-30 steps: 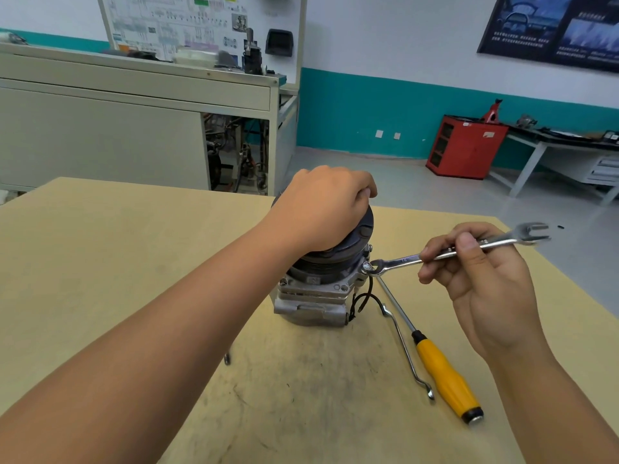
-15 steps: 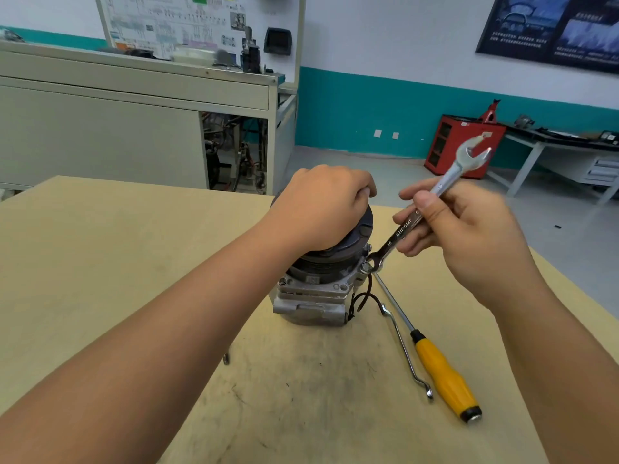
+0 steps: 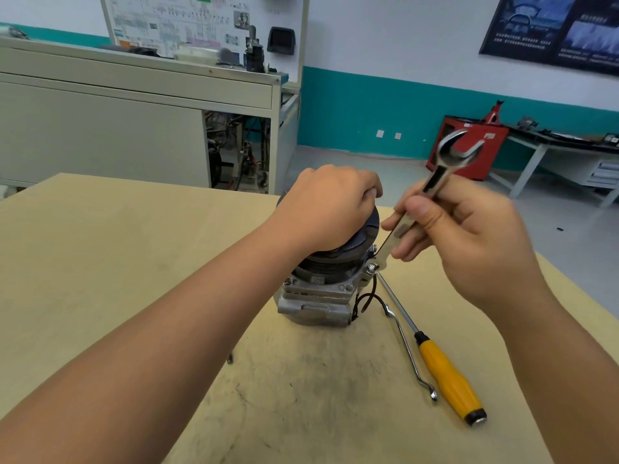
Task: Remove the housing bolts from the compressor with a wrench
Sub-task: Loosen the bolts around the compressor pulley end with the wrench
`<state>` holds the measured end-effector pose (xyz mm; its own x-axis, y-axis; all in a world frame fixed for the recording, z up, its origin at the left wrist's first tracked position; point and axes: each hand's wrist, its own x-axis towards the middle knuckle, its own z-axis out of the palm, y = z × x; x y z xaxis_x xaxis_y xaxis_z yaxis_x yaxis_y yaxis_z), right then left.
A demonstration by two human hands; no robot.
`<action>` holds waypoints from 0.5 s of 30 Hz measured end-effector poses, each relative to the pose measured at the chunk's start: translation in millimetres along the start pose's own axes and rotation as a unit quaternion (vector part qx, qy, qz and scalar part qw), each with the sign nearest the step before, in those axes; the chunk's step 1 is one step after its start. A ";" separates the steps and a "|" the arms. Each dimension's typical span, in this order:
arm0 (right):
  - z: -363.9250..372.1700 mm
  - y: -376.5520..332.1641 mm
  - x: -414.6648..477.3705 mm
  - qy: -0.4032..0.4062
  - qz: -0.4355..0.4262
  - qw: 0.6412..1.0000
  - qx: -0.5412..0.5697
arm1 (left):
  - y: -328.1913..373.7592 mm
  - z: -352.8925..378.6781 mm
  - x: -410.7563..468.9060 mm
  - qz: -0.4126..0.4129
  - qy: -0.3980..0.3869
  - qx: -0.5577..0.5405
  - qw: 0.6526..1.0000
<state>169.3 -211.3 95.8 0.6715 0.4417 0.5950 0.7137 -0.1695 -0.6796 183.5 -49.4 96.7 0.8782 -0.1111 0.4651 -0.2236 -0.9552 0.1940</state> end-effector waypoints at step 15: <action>1.8 2.9 -4.3 -0.022 -0.059 0.996 -0.058 | 0.7 -0.1 -0.6 0.008 0.014 -0.002 1.000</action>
<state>168.1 -212.1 90.5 0.5738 0.5029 0.6464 0.8072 -0.2139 -0.5502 182.8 -49.9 96.6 0.8623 -0.1192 0.4922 -0.2400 -0.9521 0.1897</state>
